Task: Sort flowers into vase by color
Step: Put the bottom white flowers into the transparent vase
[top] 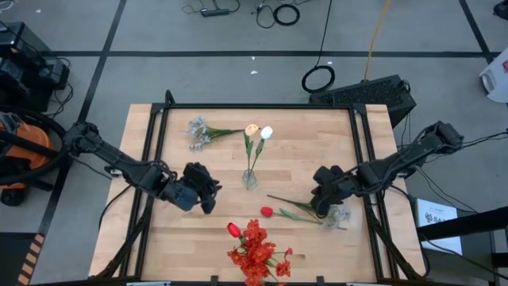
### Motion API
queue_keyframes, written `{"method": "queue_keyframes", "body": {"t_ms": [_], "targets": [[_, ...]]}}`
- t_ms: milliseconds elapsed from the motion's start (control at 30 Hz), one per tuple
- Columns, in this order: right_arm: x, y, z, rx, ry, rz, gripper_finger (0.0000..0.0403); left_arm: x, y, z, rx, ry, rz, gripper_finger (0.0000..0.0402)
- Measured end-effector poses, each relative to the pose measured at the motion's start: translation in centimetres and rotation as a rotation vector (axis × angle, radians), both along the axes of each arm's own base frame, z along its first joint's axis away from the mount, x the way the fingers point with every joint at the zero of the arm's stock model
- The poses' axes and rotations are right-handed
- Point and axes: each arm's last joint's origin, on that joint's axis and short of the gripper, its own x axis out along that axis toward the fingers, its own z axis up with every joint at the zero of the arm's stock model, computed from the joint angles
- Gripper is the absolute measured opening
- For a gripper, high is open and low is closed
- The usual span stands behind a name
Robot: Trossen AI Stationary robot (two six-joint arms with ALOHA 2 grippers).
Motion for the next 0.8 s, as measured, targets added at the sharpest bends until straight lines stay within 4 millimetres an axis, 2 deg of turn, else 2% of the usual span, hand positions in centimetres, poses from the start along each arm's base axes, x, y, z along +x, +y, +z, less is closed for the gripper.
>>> {"method": "queue_keyframes", "body": {"t_ms": [67,267,467,600,800], "targets": [[0.1,-0.1,0.0,-0.020,0.001,0.031,0.0000,0.0,0.3,-0.1,0.002,0.012,0.015,0.0097],[0.9,0.6,-1.0,0.023,0.074,0.274,0.0000,-0.1,0.5,-0.3,0.019,0.042,0.021,0.0097],[1.6,0.8,-2.5,0.003,0.151,0.261,0.0009,-0.2,0.5,-0.3,0.023,0.045,0.017,0.0097],[2.0,1.0,-3.1,0.000,0.171,0.252,0.0040,-0.4,0.6,-0.5,0.032,0.078,0.011,0.0097],[2.5,1.1,-3.8,-0.006,0.188,0.254,0.0108,-0.6,0.6,-0.7,0.041,0.137,-0.053,0.0097]]}}
